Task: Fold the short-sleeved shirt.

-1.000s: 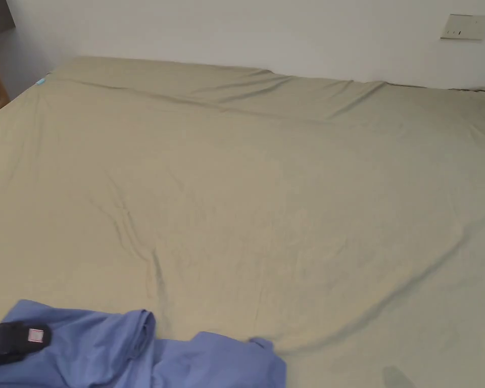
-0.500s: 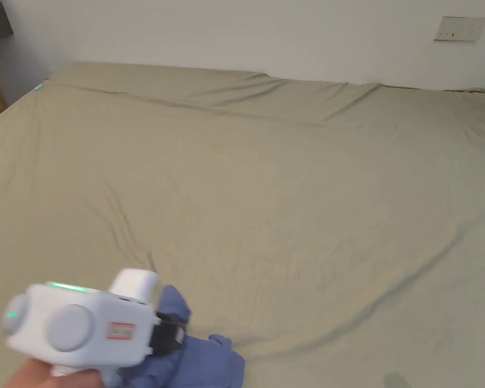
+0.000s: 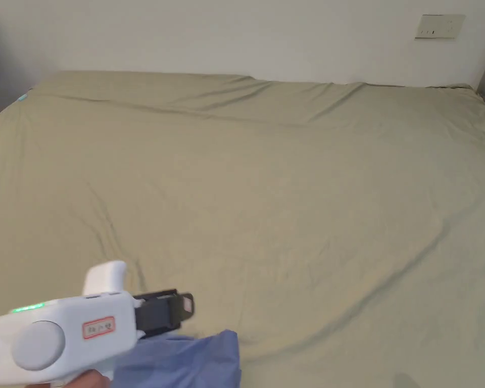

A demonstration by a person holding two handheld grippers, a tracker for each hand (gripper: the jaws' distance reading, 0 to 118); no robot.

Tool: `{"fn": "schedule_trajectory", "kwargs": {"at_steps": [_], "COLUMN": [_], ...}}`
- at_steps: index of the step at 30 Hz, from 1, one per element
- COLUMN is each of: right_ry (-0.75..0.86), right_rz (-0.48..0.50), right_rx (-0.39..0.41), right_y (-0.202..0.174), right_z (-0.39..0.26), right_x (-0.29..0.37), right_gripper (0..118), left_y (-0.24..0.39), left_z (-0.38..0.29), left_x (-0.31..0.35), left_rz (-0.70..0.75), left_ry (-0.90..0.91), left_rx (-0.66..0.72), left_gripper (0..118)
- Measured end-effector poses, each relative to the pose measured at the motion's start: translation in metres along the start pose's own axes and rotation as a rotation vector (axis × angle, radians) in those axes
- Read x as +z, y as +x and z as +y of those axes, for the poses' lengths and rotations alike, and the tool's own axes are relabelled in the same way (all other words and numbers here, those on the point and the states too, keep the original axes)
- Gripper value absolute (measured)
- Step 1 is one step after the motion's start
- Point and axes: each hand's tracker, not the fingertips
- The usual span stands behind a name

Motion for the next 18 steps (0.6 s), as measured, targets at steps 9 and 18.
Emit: {"fn": "schedule_trajectory", "kwargs": {"at_steps": [9, 18], "right_ry": [-0.032, -0.041], "right_rz": [0.035, 0.014], "right_rx": [-0.030, -0.052], "right_y": [-0.005, 0.004], "right_z": [-0.019, -0.020], "right_x": [-0.015, -0.006], "right_gripper": [16, 16], "left_y": [0.064, 0.070], "left_z": [-0.085, -0.128], "left_x": [-0.081, -0.145], "left_rz": [-0.028, -0.119], "left_ry": [-0.393, -0.487], "left_rx": [-0.228, -0.082], "left_gripper": [1, 1]}}
